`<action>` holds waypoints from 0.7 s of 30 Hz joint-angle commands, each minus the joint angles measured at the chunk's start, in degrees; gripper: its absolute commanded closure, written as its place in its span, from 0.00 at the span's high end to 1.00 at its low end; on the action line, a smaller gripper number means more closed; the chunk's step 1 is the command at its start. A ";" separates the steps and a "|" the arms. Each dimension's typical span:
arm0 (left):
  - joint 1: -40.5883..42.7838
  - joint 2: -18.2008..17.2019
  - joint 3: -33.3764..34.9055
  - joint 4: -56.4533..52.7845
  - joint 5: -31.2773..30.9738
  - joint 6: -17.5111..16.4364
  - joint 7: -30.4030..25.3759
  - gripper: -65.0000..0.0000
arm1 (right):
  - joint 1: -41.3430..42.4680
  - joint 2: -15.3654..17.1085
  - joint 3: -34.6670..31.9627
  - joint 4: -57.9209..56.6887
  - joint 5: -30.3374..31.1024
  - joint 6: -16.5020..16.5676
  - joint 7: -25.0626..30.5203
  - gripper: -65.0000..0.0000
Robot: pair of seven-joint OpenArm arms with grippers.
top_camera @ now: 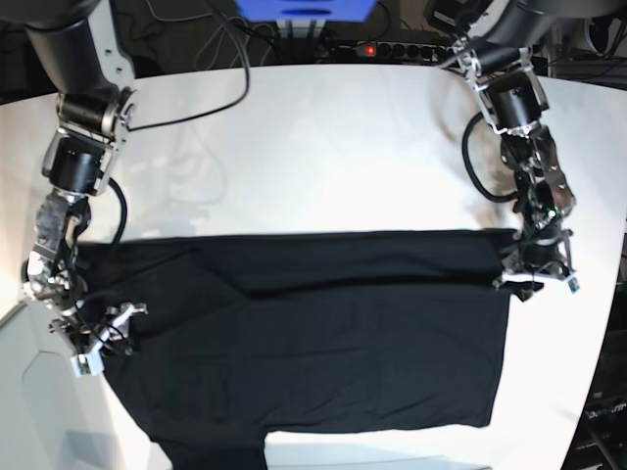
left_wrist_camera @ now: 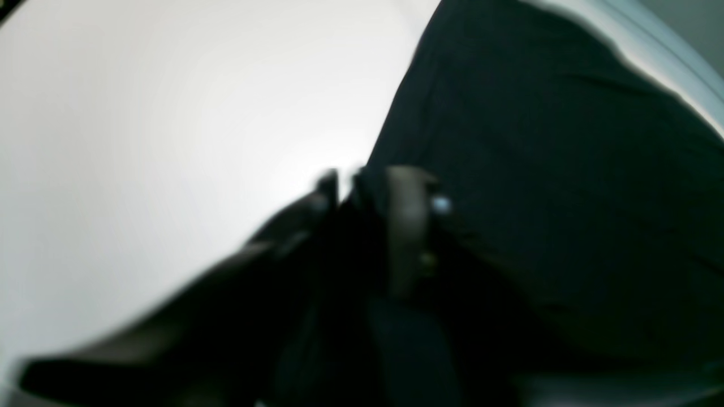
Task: Fold the T-shirt properly
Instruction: 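Pull the held shoulder edge back toward the robot with both grippers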
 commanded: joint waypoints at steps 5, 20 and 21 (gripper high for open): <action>-0.83 -0.47 -0.04 4.37 -0.82 -0.29 -1.89 0.55 | 1.69 0.82 3.57 1.28 1.29 0.80 1.48 0.61; 10.34 -0.39 -0.13 6.66 -7.24 -0.29 -1.89 0.58 | -9.48 0.46 6.38 15.00 1.47 0.80 1.31 0.61; 9.81 -0.39 -0.13 5.78 -7.24 -0.29 -1.89 0.58 | -10.44 0.46 6.47 15.97 1.47 0.80 1.22 0.61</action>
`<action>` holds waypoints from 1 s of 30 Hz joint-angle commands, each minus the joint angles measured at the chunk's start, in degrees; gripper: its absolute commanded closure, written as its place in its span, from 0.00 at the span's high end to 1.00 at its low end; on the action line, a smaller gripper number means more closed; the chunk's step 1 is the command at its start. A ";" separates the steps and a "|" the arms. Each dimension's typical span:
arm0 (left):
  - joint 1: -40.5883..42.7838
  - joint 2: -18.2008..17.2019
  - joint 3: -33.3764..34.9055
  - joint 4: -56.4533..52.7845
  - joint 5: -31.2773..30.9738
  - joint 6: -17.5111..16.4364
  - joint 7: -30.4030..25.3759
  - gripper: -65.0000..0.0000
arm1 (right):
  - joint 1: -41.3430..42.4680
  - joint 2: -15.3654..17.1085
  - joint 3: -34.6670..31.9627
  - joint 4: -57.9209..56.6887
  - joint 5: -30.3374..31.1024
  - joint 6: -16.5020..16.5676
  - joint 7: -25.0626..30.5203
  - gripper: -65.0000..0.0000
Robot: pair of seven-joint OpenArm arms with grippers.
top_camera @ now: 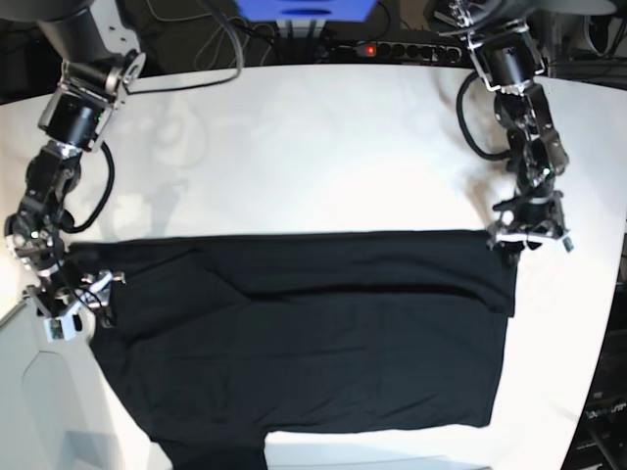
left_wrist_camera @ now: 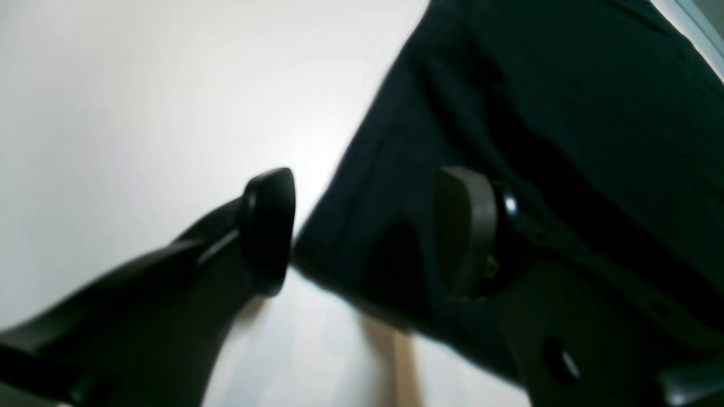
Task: Fold the T-shirt properly
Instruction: 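Pull the held shoulder edge back toward the robot with both grippers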
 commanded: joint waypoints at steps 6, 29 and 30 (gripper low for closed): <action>-3.80 -0.78 -0.07 -5.82 -0.36 -0.21 -0.90 0.57 | -4.46 0.68 0.17 5.92 1.03 0.82 1.35 0.61; -0.29 -1.31 2.66 -6.52 -0.09 -0.21 -0.90 0.02 | -1.30 5.87 6.15 -15.62 0.59 0.82 3.28 0.61; -0.20 -1.31 2.66 -6.52 -0.09 -0.21 -0.90 0.02 | -1.30 5.96 6.15 -16.59 0.59 0.82 3.81 0.61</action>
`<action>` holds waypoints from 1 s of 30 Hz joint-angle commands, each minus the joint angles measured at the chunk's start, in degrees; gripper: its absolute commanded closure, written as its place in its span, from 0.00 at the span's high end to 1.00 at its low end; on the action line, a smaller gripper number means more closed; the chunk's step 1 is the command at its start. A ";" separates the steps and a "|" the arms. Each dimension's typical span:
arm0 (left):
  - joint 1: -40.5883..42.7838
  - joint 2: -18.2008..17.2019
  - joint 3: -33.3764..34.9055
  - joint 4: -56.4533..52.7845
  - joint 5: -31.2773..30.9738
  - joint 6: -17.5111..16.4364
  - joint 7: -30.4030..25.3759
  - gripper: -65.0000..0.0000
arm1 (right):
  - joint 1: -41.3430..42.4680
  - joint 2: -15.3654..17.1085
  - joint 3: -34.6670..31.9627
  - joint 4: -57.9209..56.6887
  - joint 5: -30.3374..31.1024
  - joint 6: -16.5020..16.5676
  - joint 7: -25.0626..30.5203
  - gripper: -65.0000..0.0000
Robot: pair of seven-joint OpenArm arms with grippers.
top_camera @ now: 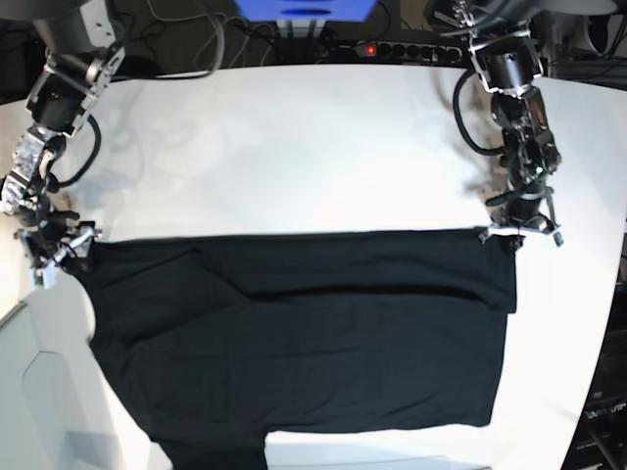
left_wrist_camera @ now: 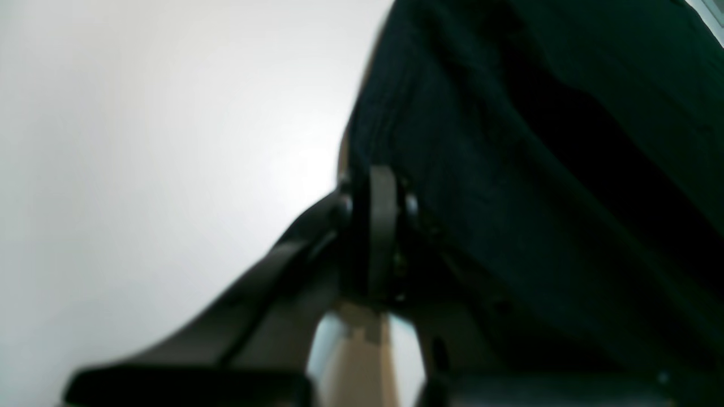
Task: Fold the T-shirt properly
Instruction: 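Pull the held shoulder edge back toward the robot with both grippers, then raise the shirt and drag it toward the robot with both grippers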
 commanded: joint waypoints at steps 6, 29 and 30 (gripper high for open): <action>0.24 -0.43 0.04 0.69 0.80 0.80 2.35 0.00 | -0.30 1.13 -0.04 -1.81 0.79 0.82 1.71 0.57; 15.18 -0.52 -0.49 19.86 0.45 1.06 2.35 0.00 | -22.72 -0.37 0.31 24.39 1.23 0.82 1.10 0.00; 16.24 -0.52 -0.58 21.00 0.45 1.06 2.35 0.00 | -24.04 -0.89 0.40 26.33 1.23 0.82 1.10 0.00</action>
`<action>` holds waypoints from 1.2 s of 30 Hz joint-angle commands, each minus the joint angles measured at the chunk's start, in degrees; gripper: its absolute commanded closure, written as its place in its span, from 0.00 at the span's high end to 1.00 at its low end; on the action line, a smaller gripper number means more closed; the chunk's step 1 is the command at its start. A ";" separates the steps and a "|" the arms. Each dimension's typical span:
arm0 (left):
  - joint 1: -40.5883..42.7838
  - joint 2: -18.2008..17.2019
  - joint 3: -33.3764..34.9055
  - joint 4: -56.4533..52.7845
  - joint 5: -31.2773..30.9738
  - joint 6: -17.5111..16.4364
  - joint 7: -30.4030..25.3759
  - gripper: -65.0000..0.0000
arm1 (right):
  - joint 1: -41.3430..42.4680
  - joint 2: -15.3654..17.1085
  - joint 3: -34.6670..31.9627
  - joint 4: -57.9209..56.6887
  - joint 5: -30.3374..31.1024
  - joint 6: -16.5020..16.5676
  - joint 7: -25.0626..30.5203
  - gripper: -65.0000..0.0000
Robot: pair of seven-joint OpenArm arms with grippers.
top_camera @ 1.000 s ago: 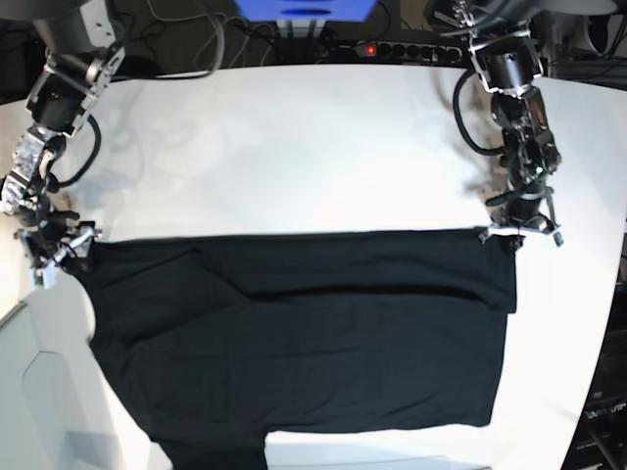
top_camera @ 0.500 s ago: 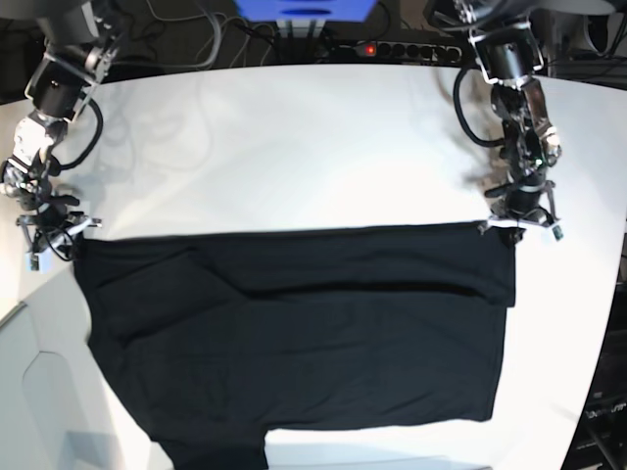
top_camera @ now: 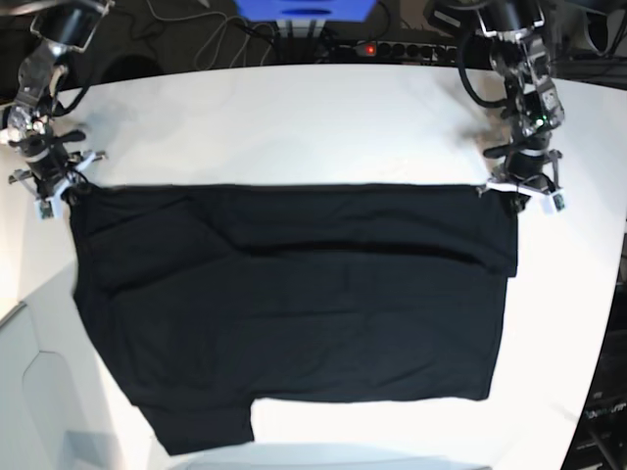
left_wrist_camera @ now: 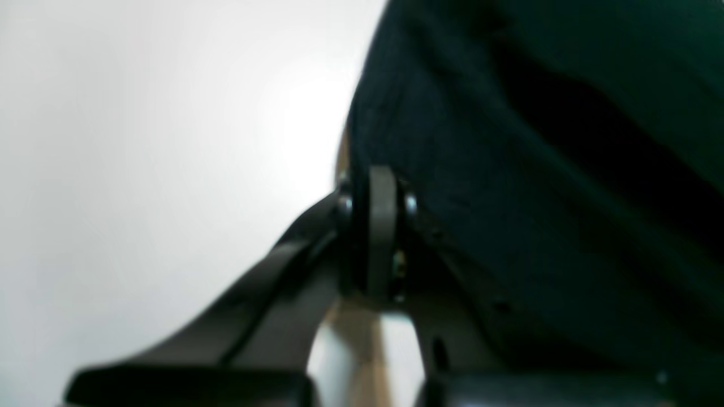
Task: Fold the T-shirt properly
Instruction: 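Raise the shirt and drag it toward the robot with both grippers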
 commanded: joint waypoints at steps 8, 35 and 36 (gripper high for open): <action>8.00 -0.10 -5.66 10.63 -0.47 -0.42 -1.32 0.00 | -5.25 -2.44 6.60 15.32 0.86 0.34 1.23 0.00; -5.89 0.34 -18.84 11.68 -0.38 -0.51 22.24 0.00 | 10.22 0.28 5.37 16.55 -3.19 0.34 -15.21 0.00; -5.19 0.87 -18.93 11.68 -0.38 -0.51 22.24 0.00 | 9.08 0.28 5.37 16.55 -3.19 0.34 -15.21 0.00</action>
